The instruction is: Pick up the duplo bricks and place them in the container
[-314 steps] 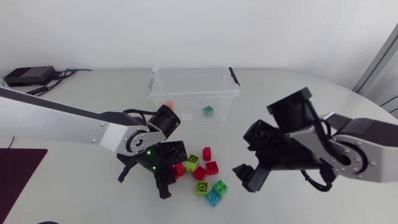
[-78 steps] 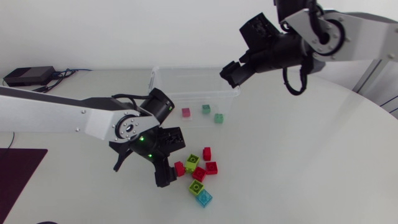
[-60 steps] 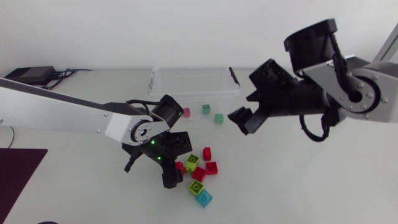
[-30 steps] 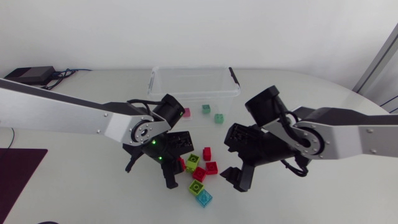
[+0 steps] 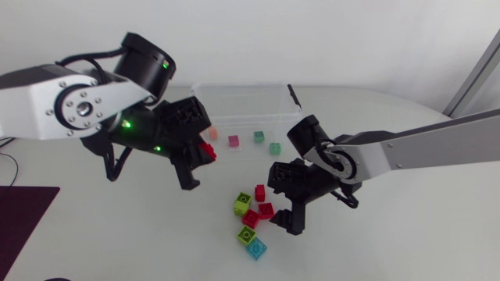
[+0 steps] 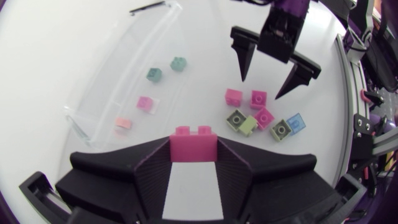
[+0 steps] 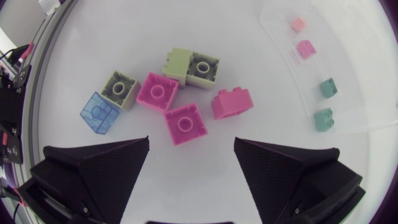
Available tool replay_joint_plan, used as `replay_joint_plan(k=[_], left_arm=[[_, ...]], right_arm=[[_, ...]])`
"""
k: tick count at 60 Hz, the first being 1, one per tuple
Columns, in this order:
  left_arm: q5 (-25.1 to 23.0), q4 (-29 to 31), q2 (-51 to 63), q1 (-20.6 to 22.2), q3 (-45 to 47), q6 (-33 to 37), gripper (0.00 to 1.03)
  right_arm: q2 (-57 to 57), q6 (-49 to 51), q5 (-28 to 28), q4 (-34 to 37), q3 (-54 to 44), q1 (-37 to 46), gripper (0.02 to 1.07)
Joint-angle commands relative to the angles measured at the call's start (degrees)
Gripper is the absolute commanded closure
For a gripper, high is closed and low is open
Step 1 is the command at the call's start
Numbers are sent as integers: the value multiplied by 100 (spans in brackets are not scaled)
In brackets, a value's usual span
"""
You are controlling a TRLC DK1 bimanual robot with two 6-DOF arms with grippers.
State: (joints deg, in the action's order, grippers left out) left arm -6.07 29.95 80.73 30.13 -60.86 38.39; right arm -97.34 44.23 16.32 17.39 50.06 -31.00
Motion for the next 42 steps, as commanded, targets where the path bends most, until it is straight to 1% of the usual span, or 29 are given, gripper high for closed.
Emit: replay_joint_plan(k=[1,5,8,13,17,19,21,23,26,33,36,42], left_arm=[[-53,28,-189,-165,-453,-157,74],[-70,-95,-154,-288,-638,-315,74],[-70,-227,-101,-324,-725,-403,74],[-97,-438,127,-411,-1015,-640,74],[-97,-587,356,-447,-1253,-807,74],[-97,-631,409,-455,-1297,-842,74],[-97,-719,549,-482,-1420,-930,74],[-97,-737,672,-482,-1525,-983,74],[-97,-851,874,-499,-1675,-1115,74],[-97,-939,1252,-517,-1965,-1273,74],[-97,-974,1454,-526,-2105,-1308,74],[-97,-1027,1841,-508,-2360,-1369,74]], right_arm=[[-294,271,65,89,285,33,12],[-373,332,117,230,399,15,12],[-417,367,170,309,452,-11,16],[-514,446,179,388,531,-37,17],[-611,525,232,502,575,-46,22],[-620,534,240,511,575,-55,22],[-672,561,249,564,592,-64,28],[-690,569,258,582,601,-64,31],[-716,587,311,634,592,-64,32],[-725,587,381,643,566,-81,48],[-760,561,381,643,575,-99,58],[-778,525,381,617,584,-108,71]])
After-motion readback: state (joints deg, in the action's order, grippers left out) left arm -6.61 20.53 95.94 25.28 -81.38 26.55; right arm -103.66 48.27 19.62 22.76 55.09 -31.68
